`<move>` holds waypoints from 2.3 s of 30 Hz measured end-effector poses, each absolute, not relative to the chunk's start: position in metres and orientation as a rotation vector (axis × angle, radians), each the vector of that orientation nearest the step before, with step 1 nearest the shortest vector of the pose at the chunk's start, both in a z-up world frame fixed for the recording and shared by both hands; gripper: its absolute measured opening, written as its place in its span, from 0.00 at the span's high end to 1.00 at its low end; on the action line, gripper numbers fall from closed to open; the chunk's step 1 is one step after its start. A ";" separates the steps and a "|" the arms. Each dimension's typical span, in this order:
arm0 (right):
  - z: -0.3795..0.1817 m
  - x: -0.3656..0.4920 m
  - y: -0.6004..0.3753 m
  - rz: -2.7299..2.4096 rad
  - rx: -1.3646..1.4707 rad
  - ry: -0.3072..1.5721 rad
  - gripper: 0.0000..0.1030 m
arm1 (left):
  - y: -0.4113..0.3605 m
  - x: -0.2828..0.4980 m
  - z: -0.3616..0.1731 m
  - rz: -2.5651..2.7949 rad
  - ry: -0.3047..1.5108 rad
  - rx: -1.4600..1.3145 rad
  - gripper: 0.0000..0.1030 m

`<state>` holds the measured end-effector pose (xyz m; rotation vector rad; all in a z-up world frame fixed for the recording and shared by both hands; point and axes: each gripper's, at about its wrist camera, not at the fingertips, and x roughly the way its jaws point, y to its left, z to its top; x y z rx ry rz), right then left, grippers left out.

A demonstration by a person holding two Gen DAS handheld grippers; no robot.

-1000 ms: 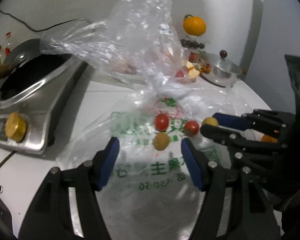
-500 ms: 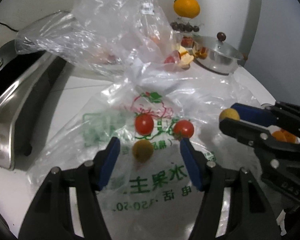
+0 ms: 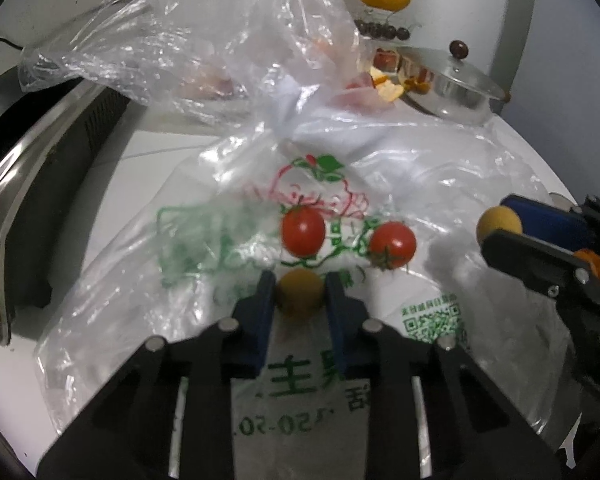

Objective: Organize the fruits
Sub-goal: 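Carry both held yellow fruits over the white plate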

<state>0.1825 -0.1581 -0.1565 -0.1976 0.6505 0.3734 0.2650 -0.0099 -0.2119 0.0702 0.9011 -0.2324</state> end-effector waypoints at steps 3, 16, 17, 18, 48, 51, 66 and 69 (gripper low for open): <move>-0.156 0.181 -0.157 0.372 -0.199 0.650 0.73 | -0.011 0.258 -0.209 -0.241 0.887 0.071 0.75; -0.149 0.158 -0.154 0.361 -0.208 0.635 0.73 | -0.013 0.220 -0.177 -0.274 0.799 0.059 0.75; -0.148 0.155 -0.154 0.360 -0.208 0.633 0.73 | -0.013 0.215 -0.174 -0.276 0.790 0.056 0.75; -0.147 0.152 -0.155 0.361 -0.205 0.629 0.73 | -0.014 0.210 -0.171 -0.276 0.782 0.054 0.75; -0.096 0.081 -0.238 0.293 -0.114 0.499 0.73 | -0.065 0.126 -0.093 -0.311 0.579 0.004 0.75; -0.090 0.080 -0.249 0.277 -0.112 0.481 0.73 | -0.076 0.126 -0.089 -0.318 0.569 -0.007 0.75; -0.076 0.091 -0.322 0.219 -0.073 0.429 0.73 | -0.144 0.136 -0.091 -0.378 0.547 0.014 0.75; -0.077 0.095 -0.336 0.205 -0.063 0.438 0.73 | -0.156 0.142 -0.096 -0.390 0.561 0.031 0.75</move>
